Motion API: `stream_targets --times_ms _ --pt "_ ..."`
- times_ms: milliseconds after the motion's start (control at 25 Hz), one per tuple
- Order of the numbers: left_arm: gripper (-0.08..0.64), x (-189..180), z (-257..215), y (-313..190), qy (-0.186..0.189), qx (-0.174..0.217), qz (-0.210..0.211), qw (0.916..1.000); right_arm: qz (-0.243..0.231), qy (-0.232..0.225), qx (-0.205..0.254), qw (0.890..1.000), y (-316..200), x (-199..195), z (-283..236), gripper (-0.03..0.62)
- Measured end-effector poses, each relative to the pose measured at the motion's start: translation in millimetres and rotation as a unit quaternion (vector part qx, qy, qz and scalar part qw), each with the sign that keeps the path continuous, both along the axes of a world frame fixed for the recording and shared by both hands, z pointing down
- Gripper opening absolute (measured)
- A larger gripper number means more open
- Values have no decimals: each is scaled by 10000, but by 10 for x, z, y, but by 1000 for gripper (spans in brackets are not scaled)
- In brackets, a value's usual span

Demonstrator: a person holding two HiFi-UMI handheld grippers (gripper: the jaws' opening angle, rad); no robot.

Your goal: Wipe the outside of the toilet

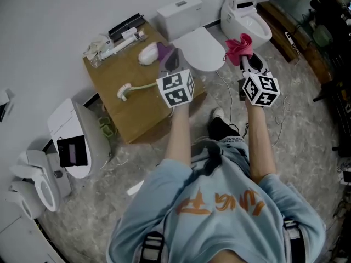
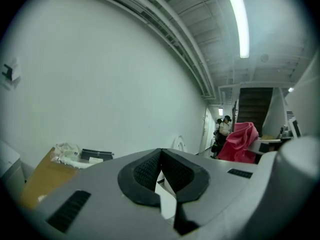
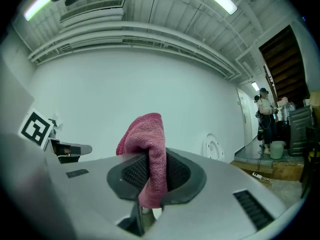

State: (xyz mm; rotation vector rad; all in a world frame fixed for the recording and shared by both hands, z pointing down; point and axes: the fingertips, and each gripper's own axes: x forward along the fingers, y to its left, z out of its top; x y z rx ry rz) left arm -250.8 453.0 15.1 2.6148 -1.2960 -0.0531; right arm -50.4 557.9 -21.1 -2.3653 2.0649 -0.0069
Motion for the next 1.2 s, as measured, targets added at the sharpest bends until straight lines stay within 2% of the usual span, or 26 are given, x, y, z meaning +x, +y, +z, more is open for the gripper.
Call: stream_targets --times_ms 120,360,520,720,920,1080,1200 --pt "25 -97 37 -118 19 -53 -175 9998 -111 -9 68 9999 -101 -7 -15 69" --pt "25 118 64 -326 -139 44 -84 9999 -226 -107 138 9996 -415 165 21 69" --pt "25 269 38 -605 -140 82 -218 9996 -403 -138 213 9989 -720 320 16 69" --pt "25 707 148 -998 -125 -18 -298 9995 -556 -176 71 9983 -1237 745 136 69" --pt "26 1063 429 -1429 -136 -331 -633 9973 -852 -280 -208 9958 -1742 1155 381 69" --pt "25 1499 606 -1789 -266 -493 -809 9951 -1124 -792 -370 9898 -2243 1586 495 69" --pt "25 1695 761 -2076 -452 -708 -1073 9907 -1448 -913 -363 9846 -2750 1817 455 69"
